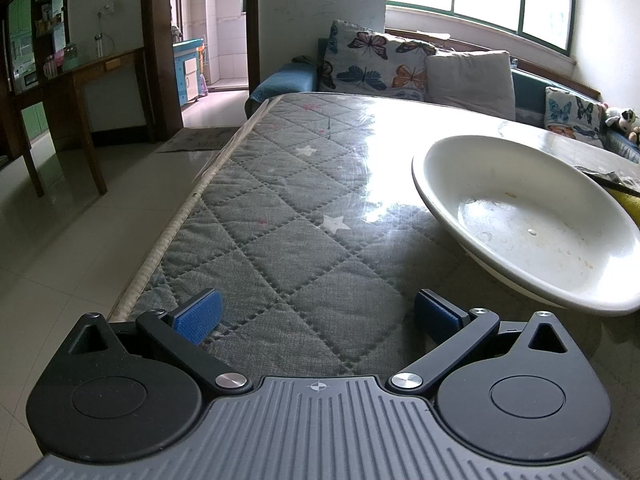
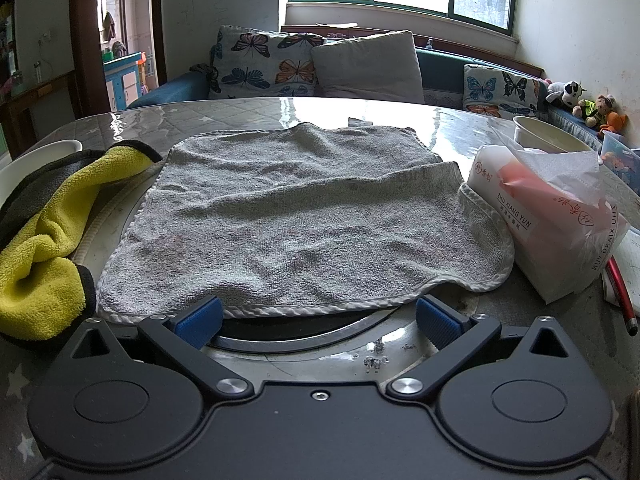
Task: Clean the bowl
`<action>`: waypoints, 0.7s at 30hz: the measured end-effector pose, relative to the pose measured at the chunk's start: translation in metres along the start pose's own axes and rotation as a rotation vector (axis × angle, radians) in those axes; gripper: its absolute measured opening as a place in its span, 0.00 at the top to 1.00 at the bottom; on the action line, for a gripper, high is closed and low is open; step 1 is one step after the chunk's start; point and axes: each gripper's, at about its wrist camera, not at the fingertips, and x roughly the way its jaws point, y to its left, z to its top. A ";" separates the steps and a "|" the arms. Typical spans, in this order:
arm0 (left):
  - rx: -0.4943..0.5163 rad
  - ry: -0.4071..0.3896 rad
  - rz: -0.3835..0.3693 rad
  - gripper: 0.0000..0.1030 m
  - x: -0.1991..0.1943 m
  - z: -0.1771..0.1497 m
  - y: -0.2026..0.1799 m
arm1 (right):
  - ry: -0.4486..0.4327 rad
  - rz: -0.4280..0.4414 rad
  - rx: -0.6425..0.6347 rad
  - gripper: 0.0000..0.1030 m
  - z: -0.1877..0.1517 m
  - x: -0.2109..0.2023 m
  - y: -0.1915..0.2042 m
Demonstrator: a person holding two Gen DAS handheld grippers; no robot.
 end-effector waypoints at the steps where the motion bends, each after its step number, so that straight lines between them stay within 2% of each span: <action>1: 0.000 0.000 0.000 0.00 0.000 0.000 0.000 | 0.000 0.000 0.000 0.00 0.000 0.000 0.000; 21: 0.006 0.002 0.004 0.00 -0.001 0.001 -0.004 | 0.002 -0.003 -0.003 0.00 0.000 0.001 0.003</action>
